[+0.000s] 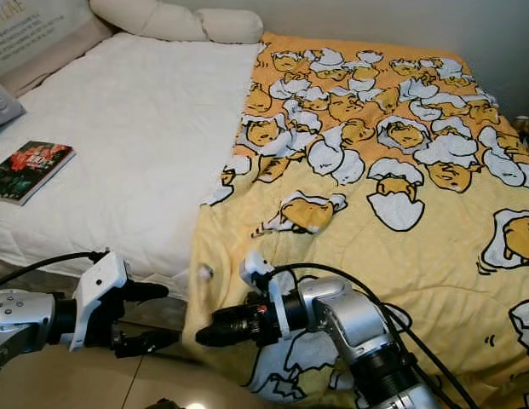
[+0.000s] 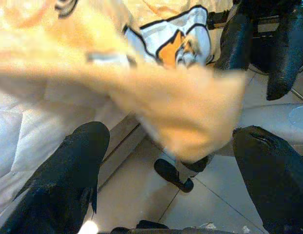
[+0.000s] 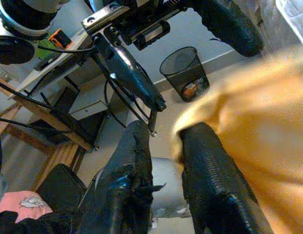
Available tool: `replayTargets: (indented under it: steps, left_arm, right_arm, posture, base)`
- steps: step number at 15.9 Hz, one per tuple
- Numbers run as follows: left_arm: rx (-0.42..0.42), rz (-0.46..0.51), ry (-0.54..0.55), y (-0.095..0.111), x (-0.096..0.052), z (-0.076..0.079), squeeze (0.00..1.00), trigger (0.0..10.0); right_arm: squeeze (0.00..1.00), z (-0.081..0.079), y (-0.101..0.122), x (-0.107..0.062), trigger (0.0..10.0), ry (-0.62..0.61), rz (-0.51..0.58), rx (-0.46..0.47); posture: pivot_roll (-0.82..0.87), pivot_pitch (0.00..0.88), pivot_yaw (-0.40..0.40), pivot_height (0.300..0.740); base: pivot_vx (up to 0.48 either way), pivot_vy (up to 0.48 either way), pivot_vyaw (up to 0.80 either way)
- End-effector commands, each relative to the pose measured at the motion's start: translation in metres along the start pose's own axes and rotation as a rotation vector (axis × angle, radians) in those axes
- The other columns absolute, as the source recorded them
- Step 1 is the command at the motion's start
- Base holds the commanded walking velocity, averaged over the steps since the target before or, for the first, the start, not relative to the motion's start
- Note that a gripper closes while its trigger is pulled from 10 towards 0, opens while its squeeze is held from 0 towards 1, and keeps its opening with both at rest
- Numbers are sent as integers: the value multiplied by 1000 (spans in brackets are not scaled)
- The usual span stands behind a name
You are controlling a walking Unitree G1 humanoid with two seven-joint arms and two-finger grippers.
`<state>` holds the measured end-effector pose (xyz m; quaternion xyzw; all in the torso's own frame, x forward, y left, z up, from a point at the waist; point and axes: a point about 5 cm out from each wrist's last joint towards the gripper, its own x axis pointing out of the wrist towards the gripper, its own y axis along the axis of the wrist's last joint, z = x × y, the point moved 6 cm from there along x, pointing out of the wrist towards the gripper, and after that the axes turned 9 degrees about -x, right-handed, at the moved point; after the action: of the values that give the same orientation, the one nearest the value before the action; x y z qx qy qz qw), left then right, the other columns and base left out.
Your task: Clean up the room
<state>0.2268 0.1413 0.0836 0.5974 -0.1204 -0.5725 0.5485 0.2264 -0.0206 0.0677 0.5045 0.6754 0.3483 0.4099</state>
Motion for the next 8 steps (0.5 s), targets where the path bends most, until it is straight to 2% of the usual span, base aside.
replayTargets:
  steps: [1,5,8]
  left_arm:
    - [18,1,11,3,-4,-1,957,10000]
    - [16,-4,0,2,-3,1,961,10000]
    - [20,-2,0,4,-1,0,961,10000]
  right_arm:
    - [1000,-1,8,0,10000,6,3,-22]
    - [1000,-3,3,0,10000,3,-6,1]
    - [1000,12,-7,-5,10000,-101,-43,-6]
  posture:
    - [-17,0,-18,740]
    - [-19,0,-13,740]
    - [-21,0,-11,740]
  base:
    - [0,0,0]
    - [0,0,0]
    - [0,0,0]
